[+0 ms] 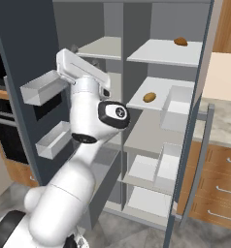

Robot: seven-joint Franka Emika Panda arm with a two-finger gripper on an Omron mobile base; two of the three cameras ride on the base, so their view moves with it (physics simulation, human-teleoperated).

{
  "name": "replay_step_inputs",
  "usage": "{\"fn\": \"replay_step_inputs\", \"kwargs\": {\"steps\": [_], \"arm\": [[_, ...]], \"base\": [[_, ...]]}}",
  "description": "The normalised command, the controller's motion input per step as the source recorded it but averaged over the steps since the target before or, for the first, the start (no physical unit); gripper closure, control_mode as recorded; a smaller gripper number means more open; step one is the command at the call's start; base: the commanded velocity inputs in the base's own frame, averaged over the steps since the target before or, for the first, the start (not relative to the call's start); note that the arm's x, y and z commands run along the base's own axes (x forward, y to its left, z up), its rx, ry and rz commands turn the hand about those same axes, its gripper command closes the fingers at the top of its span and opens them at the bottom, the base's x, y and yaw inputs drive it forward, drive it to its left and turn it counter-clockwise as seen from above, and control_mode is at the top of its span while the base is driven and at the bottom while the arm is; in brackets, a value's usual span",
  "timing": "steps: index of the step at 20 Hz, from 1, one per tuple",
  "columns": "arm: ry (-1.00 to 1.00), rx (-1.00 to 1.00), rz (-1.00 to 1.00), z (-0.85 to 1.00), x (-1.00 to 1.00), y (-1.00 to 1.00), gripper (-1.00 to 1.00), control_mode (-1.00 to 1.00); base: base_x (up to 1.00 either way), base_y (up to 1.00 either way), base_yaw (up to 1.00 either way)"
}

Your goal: Take the potato and orange from the fridge shelf and place them in the freezer drawer to begin freezing them.

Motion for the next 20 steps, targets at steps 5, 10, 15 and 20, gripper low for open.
{"fn": "replay_step_inputs", "kwargs": {"steps": [5, 10, 15, 20], "arm": [[0.05, -0.29, 0.02, 0.00, -0.04, 0.10, -1.00, -1.00], [0.00, -0.42, 0.14, 0.55, -0.22, 0.02, -1.00, -1.00], [0.09, -0.02, 0.08, 0.56, -0.05, 0.70, -1.00, -1.00], [-0.03, 0.23, 0.01, 0.00, -0.04, 0.87, -1.00, -1.00]], "base": [[0.00, 0.00, 0.00], [0.00, 0.00, 0.00], [0.00, 0.00, 0.00], [0.00, 0.00, 0.00]]}}
